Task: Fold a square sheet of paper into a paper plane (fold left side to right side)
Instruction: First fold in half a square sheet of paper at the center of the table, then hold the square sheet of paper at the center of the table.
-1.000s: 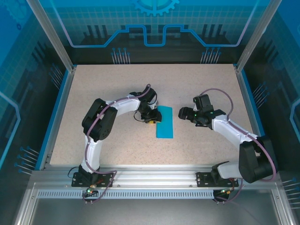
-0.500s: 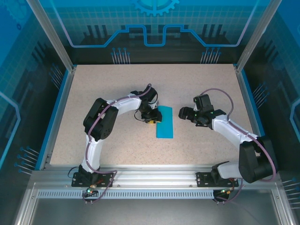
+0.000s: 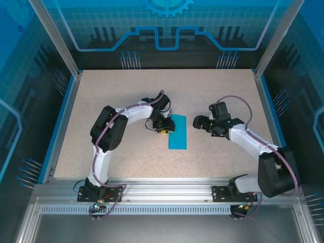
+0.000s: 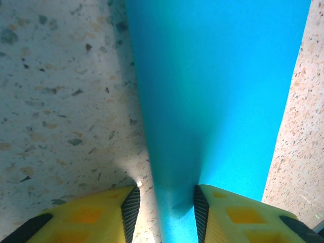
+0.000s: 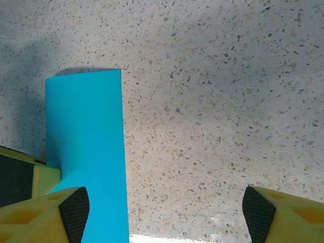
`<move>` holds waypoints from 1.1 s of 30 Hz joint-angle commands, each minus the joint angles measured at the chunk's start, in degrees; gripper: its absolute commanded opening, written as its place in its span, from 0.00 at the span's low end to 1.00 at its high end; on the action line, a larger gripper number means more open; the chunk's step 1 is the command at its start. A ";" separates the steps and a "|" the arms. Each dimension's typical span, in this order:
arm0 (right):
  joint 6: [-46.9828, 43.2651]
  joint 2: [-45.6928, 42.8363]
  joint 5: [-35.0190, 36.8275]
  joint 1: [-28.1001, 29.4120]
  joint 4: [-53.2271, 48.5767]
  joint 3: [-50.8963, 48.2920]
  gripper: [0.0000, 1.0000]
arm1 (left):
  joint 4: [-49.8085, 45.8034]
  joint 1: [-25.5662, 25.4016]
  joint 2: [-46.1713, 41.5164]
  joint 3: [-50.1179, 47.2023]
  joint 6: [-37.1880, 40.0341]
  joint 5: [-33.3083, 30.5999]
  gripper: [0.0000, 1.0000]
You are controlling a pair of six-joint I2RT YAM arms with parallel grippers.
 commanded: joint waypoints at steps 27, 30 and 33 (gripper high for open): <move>0.24 10.78 -16.59 1.35 6.74 2.67 0.39 | -1.70 -1.64 4.81 -0.87 0.80 -2.96 0.39; 0.58 14.11 -17.48 2.98 7.54 4.36 0.20 | -1.73 -1.65 4.77 -0.94 0.73 -3.00 0.39; 0.69 16.47 -17.27 4.31 7.40 5.52 0.06 | -1.82 -1.69 4.80 -0.90 0.70 -3.17 0.39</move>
